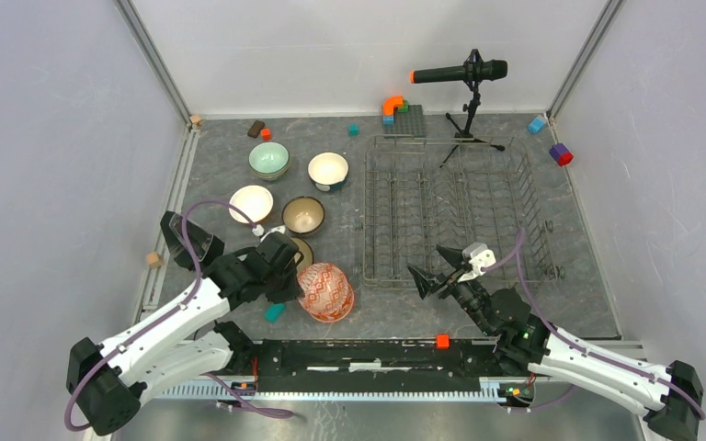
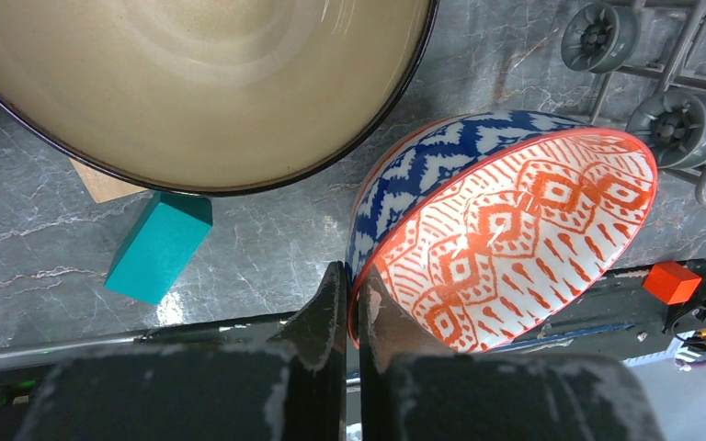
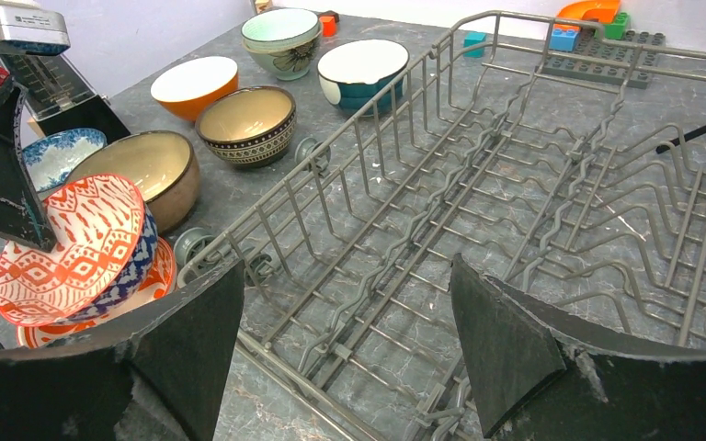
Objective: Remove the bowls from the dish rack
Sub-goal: Place the bowl with the bowl.
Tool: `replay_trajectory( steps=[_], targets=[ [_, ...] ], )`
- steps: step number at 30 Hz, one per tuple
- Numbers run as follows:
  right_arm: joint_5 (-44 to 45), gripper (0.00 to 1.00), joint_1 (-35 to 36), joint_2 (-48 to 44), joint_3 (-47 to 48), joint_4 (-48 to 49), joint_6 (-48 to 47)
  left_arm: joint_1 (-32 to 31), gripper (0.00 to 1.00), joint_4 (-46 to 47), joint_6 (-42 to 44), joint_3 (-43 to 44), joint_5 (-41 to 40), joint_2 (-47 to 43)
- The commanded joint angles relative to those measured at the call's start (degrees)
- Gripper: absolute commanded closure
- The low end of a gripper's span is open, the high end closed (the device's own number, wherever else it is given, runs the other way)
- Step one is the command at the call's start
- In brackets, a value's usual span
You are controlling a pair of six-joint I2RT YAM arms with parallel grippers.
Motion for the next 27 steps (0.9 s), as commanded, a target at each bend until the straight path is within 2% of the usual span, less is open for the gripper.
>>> replay_trajectory(
  steps=[1,27],
  targets=[
    [1.47,0.14,-0.08,-0.68,-0.67,1.00,0.59,-0.30,0.98,3.40,-2.50,-0.01,1.05,0.59],
    [1.89,0.13,-0.06,-0.85,-1.20,0.71,1.18,-2.01,0.98,5.33,-3.03,-0.36,1.34,3.16]
  ],
)
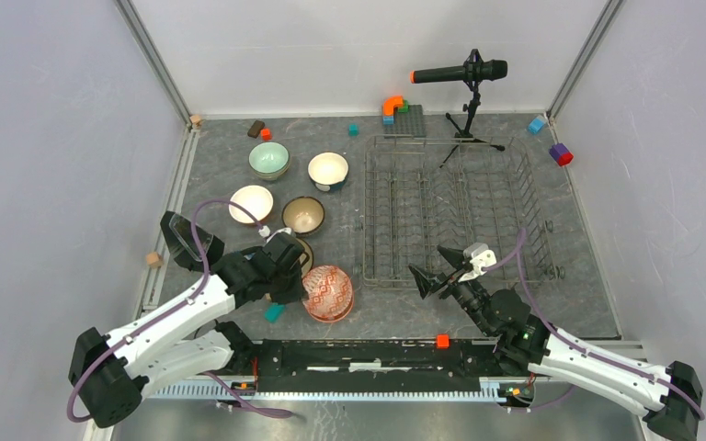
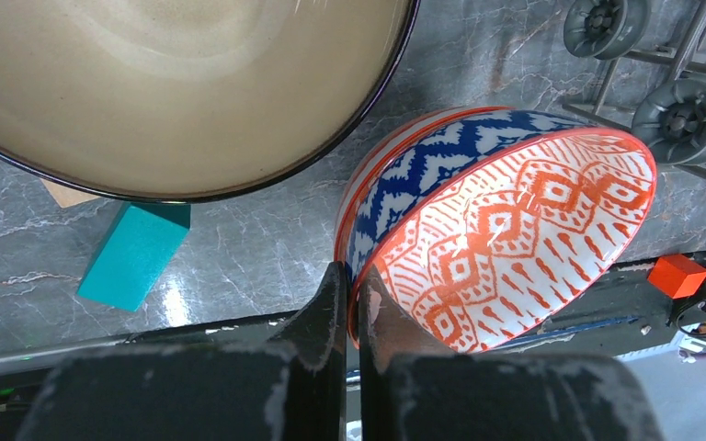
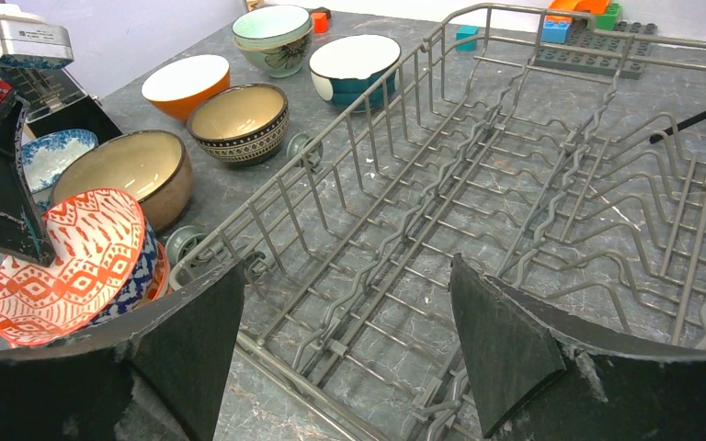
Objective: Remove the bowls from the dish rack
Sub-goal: Place the bowl with the bowl.
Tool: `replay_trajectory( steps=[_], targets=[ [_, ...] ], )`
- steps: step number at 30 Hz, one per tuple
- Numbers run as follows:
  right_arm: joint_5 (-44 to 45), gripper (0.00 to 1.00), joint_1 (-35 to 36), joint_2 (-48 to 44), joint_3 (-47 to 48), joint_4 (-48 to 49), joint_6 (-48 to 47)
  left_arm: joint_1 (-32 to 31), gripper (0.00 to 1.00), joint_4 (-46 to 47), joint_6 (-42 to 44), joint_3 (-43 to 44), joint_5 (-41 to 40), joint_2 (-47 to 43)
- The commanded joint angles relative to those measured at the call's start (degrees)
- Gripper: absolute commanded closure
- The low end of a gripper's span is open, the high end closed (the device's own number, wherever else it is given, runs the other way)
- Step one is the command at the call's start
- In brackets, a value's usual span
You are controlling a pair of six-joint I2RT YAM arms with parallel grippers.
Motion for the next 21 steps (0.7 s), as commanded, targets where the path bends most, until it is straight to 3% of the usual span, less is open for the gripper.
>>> replay_trajectory(
  steps=[1,21],
  targets=[
    [0.81,0.13,-0.06,-0.27,-0.74,1.22,0.52,-0.69,0.98,3.36,-2.35,0.07,0.15,0.28],
    [1.69,0.13,-0.06,-2.45,-1.30,-0.43,0.52,-1.53,0.98,3.28,-1.26,-0.45,-0.56,3.46]
  ],
)
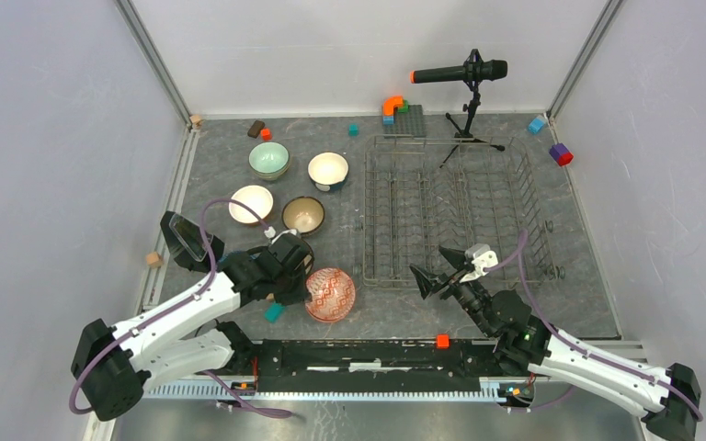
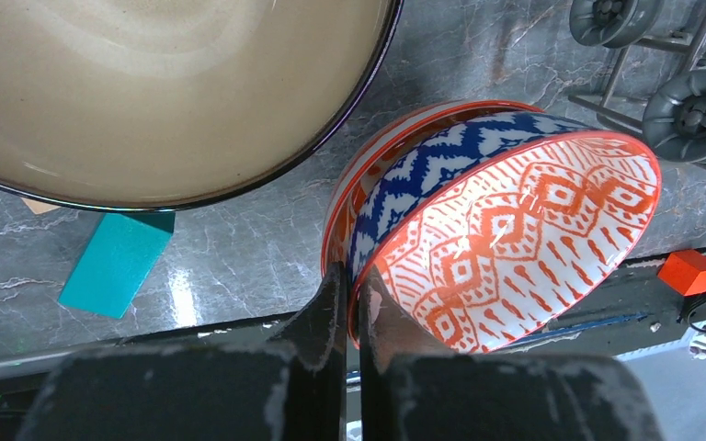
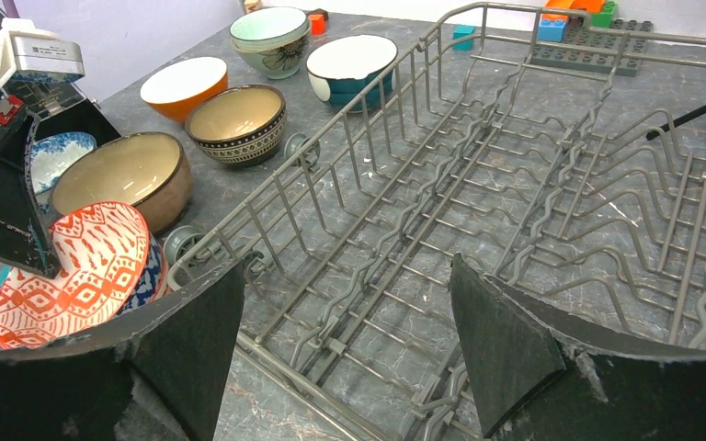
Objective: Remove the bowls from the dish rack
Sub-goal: Place the bowl with the bowl.
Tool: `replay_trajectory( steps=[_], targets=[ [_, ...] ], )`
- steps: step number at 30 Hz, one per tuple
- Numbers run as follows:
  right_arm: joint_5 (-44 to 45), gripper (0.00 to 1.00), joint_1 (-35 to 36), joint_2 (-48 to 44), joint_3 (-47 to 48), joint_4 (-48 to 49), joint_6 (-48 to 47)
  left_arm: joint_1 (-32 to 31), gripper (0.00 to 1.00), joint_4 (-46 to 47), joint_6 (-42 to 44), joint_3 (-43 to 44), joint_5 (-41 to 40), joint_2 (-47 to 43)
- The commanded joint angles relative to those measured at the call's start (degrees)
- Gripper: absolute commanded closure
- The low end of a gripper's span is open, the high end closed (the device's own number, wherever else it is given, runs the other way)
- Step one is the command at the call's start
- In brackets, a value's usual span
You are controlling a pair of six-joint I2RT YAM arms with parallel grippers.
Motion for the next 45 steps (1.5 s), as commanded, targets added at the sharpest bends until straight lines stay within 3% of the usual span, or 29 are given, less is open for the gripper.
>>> replay_trajectory(
  steps=[1,4,11,17,30,45],
  targets=[
    [1.63,0.13,-0.10,-1.09,-1.03,0.50,0.20,-0.22,0.98,2.01,-0.73,-0.26,-0.57,1.45],
    [1.70,0.13,-0.10,-1.33,-1.25,0.48,0.15,-0.17,0.98,1.96,-0.21,-0.15,-0.03,2.47],
    [1.84,0.13,-0.10,-1.11,-1.16,0.57,-0.07,-0.21,0.83,1.98,1.29,0.36,0.89,2.71],
    [1.80,0.13,-0.08,-1.00,-1.16,0.56,0.15,-0.21,0.77,2.02,1.32,-0.06,1.21,2.45],
    [1.75,0.13,-0.12,-1.49,-0.72,-0.35,0.33,-0.21,0.72,0.22,1.62,1.17,0.91,0.84],
    [1.70,0.13,-0.06,-2.82,-0.64,-1.54,0.64,-0.20,0.74,-3.60,1.41,2.39,-0.64,-2.40]
  ],
)
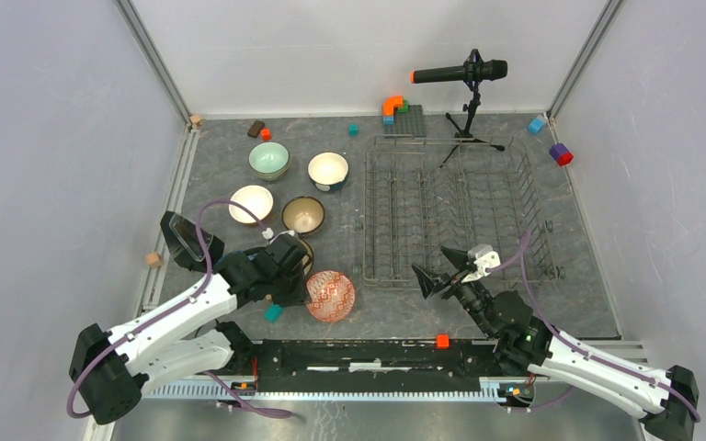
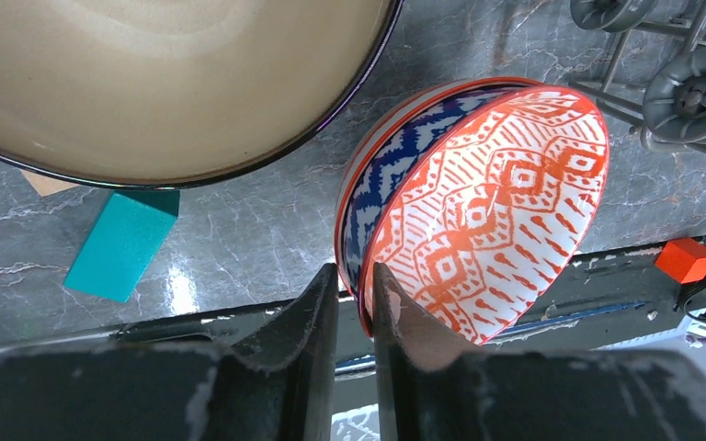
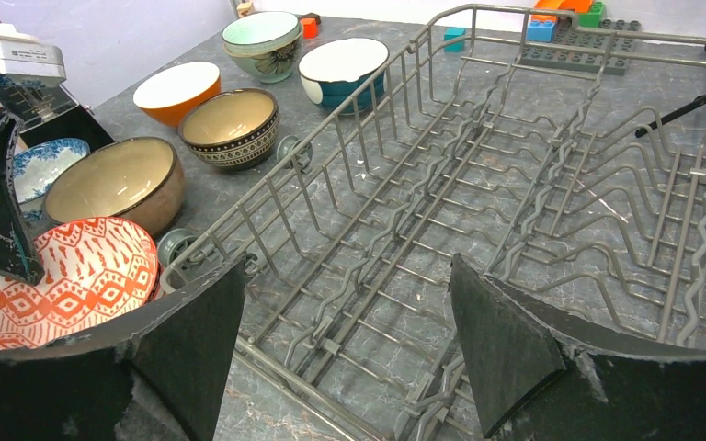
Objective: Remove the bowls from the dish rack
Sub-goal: Place the bowl with the bowl.
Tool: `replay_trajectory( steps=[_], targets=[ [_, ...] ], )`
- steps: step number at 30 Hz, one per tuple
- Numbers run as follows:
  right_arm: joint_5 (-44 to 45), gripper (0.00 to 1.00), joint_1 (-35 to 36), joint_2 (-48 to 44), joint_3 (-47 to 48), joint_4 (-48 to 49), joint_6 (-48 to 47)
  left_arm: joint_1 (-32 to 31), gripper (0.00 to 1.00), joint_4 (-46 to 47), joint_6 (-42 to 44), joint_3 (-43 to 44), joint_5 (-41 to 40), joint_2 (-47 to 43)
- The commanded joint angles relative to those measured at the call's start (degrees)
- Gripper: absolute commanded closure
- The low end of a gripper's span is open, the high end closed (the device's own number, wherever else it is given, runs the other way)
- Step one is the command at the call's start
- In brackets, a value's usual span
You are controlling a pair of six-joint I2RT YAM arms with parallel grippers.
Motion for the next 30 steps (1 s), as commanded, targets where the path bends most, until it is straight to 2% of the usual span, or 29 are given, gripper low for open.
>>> replay_trajectory(
  steps=[1,18,30],
  targets=[
    [0.64,0.13,-0.06,-0.85,-0.35,-0.28,0.49,-0.12,0.74,-1.61,1.15,1.86,-1.56,-1.28],
    [0.64,0.14,-0.06,-1.39,-0.11,-1.29,0.75,-0.14,0.72,-5.13,2.80,5.46,-3.99,-0.63],
    [0.93,0.13,-0.07,-1.34,-0.11,-1.55,0.59,-0.13,0.81,-2.54,2.99,3.85,-2.39,0.20]
  ],
)
